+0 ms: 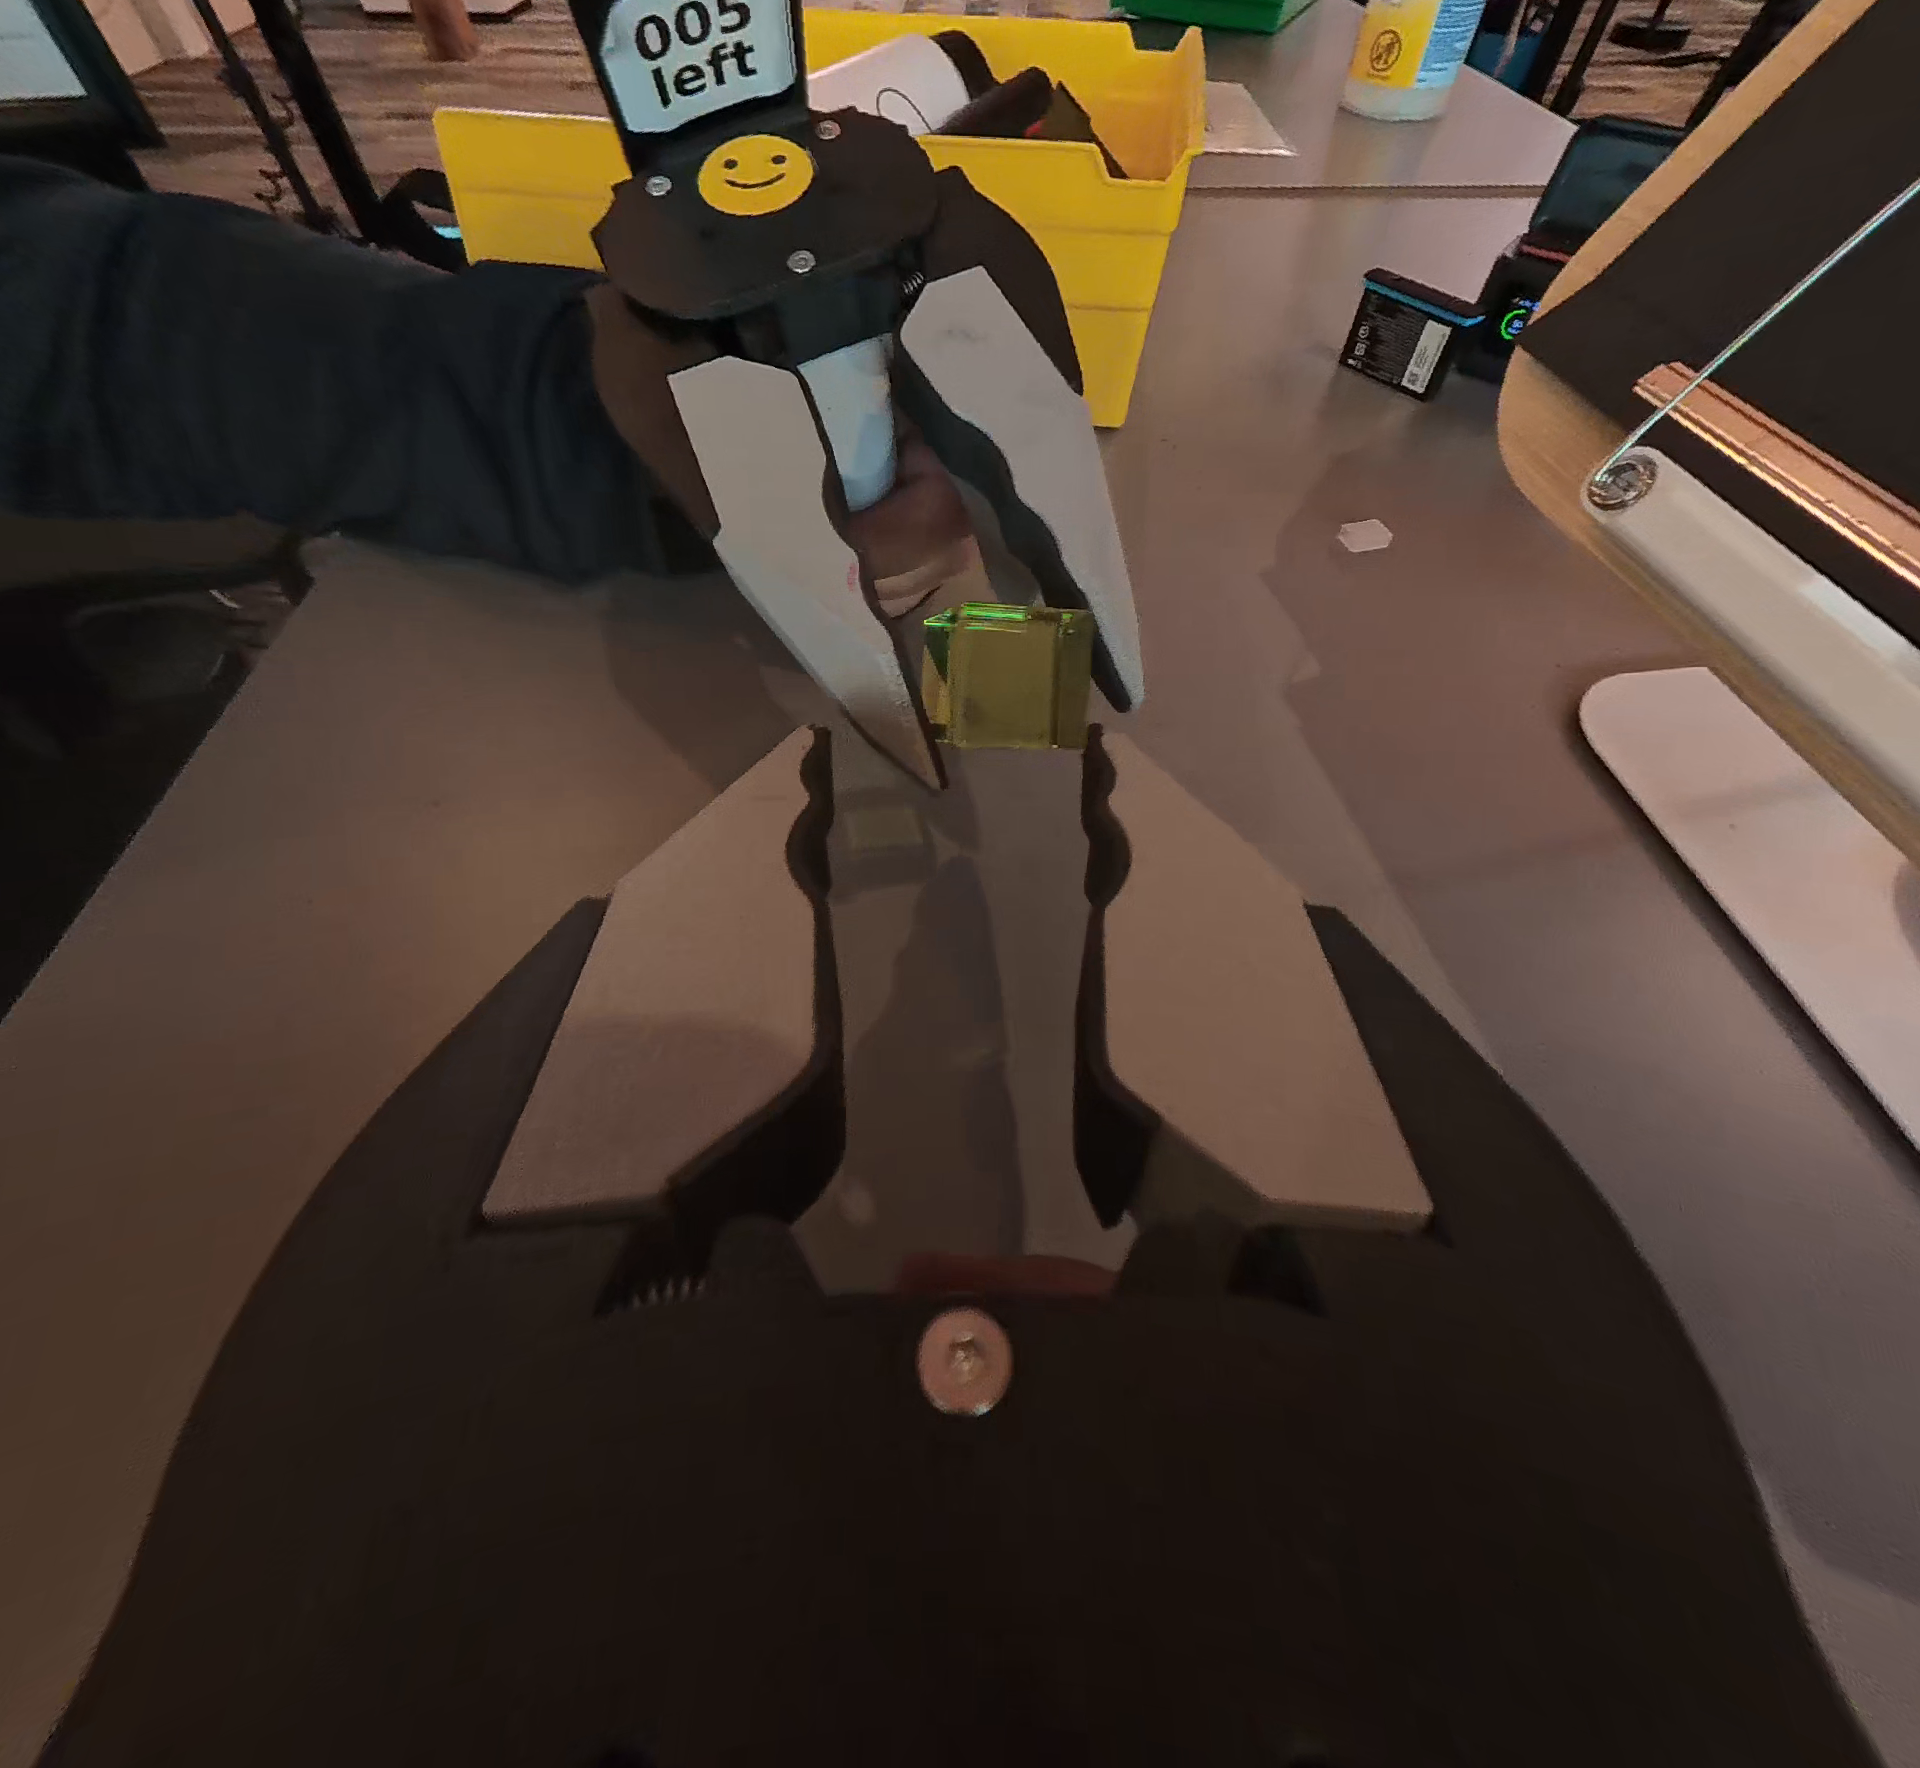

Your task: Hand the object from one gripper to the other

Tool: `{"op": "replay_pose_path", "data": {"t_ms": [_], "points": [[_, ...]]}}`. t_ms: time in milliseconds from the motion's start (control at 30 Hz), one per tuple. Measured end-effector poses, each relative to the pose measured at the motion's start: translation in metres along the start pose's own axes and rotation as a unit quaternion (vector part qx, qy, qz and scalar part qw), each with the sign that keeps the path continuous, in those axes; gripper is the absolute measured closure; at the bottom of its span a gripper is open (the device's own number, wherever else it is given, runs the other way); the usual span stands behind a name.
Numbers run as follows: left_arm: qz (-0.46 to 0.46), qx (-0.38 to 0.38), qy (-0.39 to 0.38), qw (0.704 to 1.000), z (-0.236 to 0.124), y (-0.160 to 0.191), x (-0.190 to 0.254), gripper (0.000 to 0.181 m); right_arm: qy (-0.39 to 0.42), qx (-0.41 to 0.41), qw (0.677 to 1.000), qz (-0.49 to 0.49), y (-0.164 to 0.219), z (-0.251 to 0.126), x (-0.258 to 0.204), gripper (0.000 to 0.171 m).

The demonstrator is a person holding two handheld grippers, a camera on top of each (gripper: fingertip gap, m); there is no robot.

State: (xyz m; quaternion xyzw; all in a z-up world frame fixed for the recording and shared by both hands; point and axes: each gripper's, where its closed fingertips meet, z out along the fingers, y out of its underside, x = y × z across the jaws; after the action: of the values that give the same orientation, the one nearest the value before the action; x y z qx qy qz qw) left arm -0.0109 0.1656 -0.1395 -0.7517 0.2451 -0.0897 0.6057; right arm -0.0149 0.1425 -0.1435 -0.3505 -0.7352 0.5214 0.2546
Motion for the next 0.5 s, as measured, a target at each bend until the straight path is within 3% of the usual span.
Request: {"op": "replay_pose_path", "data": {"t_ms": [167, 500], "points": [[0.009, 0.0, 0.014, 1.0, 0.001, 0.0, 0.005, 0.148, -0.005, 0.038, 0.999, 0.014, -0.01, -0.01, 0.002, 0.142], [0.005, -0.018, 0.028, 0.999, 0.001, 0.005, 0.009, 0.149, -0.013, 0.059, 0.998, 0.029, -0.012, -0.006, 0.0, 0.145]]}}
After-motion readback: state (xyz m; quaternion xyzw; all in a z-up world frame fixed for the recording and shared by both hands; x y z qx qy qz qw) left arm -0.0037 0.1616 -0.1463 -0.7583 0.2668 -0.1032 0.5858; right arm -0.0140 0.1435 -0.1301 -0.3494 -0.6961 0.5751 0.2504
